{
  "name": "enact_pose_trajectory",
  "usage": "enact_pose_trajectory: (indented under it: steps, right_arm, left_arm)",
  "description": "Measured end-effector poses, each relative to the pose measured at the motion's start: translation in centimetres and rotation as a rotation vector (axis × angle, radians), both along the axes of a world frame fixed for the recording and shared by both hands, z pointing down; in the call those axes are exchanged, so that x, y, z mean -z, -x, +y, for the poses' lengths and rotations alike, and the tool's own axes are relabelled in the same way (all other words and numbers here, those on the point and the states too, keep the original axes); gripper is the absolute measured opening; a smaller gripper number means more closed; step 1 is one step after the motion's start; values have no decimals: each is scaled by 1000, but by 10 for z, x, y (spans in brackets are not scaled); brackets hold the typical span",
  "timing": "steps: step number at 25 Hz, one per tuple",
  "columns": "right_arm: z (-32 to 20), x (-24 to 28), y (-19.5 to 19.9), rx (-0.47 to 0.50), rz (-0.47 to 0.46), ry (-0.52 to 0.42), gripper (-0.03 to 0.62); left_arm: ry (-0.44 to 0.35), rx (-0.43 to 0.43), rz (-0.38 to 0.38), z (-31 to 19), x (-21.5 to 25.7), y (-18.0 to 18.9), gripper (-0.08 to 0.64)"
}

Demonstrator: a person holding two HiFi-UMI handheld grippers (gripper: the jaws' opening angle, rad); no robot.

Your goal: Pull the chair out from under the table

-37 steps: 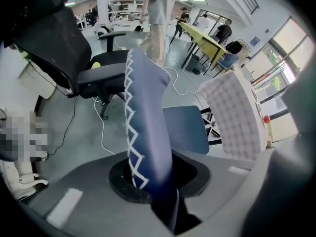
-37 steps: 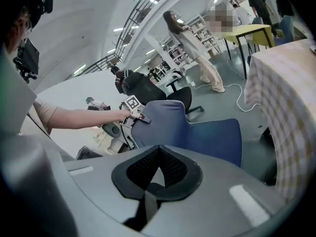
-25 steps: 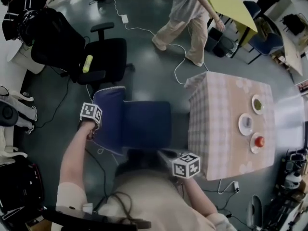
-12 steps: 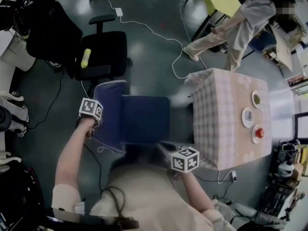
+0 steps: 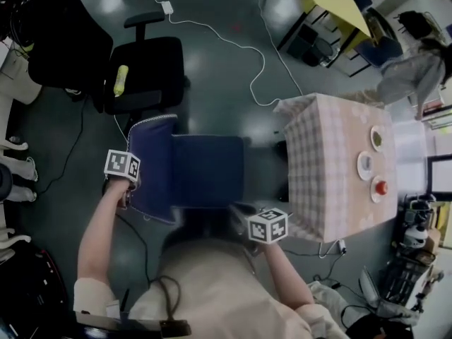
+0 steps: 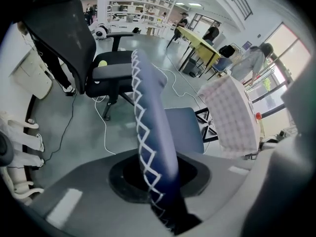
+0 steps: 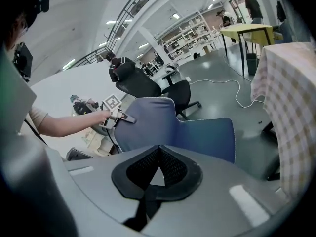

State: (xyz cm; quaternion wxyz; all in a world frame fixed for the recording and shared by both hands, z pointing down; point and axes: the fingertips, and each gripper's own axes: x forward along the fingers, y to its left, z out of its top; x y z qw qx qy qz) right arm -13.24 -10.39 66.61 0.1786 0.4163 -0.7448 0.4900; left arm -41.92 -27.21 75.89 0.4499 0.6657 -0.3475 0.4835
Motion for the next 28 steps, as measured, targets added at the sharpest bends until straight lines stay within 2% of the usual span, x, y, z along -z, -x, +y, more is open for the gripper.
enact_pose_trajectory:
  steps: [3, 7, 9, 13, 18, 23, 28]
  right_arm:
    - [-4, -30, -14, -16, 16, 46, 12]
    - [10, -93, -35, -80, -22, 215, 12]
    - [19, -113, -49, -88, -13, 266, 12]
    - [20, -147, -68, -102, -36, 313, 12]
    - [-4, -186, -105, -61, 50, 335, 12]
    - [-15, -181, -80, 4, 3, 332, 12]
    - [-30, -162, -12, 147, -35, 325, 12]
  left_arm:
    - [-9, 7, 2, -2, -1, 1, 87]
    - [-40, 48, -1, 3, 0, 2, 101]
    - [-60, 81, 6, 6, 3, -1, 110]
    - [-109, 116, -27, 7, 3, -2, 112]
    - [-136, 118, -85, 1, -3, -13, 121]
    - [-140, 101, -138, -2, -16, -17, 141]
    - [-69, 115, -172, 3, -15, -10, 144]
